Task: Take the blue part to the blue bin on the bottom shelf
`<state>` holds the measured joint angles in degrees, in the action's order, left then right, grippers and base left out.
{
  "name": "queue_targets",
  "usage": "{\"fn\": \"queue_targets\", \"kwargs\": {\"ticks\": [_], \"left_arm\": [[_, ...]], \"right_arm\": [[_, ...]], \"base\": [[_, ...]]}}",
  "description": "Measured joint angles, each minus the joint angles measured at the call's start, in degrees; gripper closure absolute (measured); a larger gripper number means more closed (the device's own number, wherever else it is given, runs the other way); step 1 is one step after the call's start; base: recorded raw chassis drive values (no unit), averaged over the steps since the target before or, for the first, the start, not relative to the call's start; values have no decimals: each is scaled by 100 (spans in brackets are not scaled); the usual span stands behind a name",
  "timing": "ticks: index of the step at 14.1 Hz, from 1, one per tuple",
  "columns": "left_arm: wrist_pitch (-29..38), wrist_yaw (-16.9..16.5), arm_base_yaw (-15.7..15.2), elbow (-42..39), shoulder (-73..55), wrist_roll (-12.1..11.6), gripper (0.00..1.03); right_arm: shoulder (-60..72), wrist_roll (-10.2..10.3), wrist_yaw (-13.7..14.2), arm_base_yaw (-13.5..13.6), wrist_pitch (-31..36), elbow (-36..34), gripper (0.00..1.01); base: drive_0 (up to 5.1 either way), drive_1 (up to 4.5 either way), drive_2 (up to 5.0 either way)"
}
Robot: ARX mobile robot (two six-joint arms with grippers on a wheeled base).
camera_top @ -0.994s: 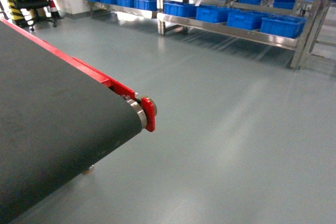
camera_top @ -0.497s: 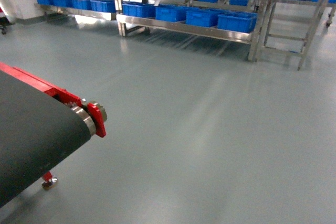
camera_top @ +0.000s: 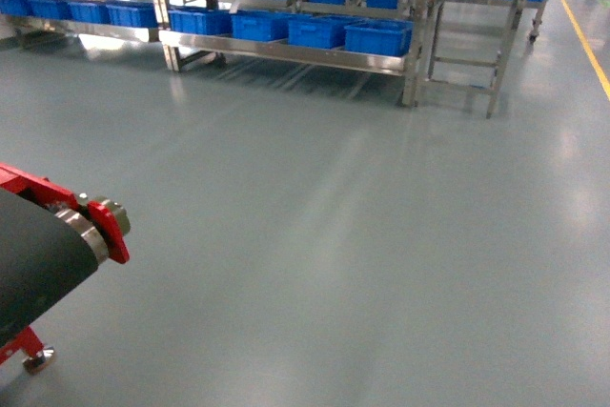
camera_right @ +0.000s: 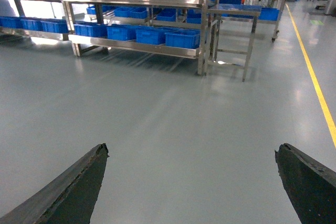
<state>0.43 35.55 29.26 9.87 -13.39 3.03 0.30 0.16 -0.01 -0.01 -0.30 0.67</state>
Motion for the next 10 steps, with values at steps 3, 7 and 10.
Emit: {"fn": "queue_targets", "kwargs": {"ticks": [3, 7, 10], "left_arm": [[0, 2, 0, 0, 2, 0, 59], [0, 2, 0, 0, 0, 0, 59], [-2, -22, 13, 0, -4, 0, 59]], "right_arm": [[0, 0, -2, 0, 0, 0, 3], [0, 0, -2, 0, 0, 0, 3], [0, -2, 11, -4, 2, 0, 3]], "base": [[-164, -164, -164], [-172, -172, -172], [-108, -108, -108]]}}
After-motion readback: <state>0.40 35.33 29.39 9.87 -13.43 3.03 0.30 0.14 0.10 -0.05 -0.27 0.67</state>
